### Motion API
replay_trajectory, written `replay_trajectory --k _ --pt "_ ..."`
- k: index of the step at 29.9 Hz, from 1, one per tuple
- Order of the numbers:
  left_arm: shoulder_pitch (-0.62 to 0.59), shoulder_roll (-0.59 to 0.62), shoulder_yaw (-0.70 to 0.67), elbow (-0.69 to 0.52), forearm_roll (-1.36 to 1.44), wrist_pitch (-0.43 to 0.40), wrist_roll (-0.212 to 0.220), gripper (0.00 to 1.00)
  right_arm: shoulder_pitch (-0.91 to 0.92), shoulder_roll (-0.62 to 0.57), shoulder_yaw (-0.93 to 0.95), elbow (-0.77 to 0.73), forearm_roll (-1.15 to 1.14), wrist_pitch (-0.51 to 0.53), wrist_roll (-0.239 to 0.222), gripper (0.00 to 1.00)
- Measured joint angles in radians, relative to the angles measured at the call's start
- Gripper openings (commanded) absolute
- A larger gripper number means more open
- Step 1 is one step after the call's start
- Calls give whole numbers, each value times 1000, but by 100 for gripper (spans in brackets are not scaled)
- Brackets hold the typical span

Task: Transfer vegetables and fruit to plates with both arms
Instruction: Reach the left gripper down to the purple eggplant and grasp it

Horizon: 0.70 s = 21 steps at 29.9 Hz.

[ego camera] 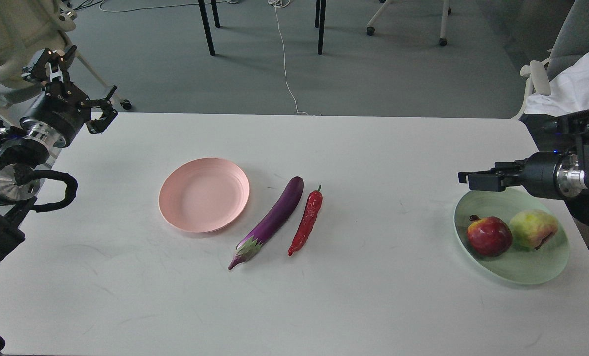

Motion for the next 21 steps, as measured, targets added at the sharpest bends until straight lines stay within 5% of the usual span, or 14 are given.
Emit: replay_trajectory --k 13,21 --pt "-51 49 27 -395 771 -1 15 98 -480 11 890 -86 159 9 1 98" --pt "-48 45 62 -595 1264 0 10 98 -756 39 1207 -85 334 7 25 98"
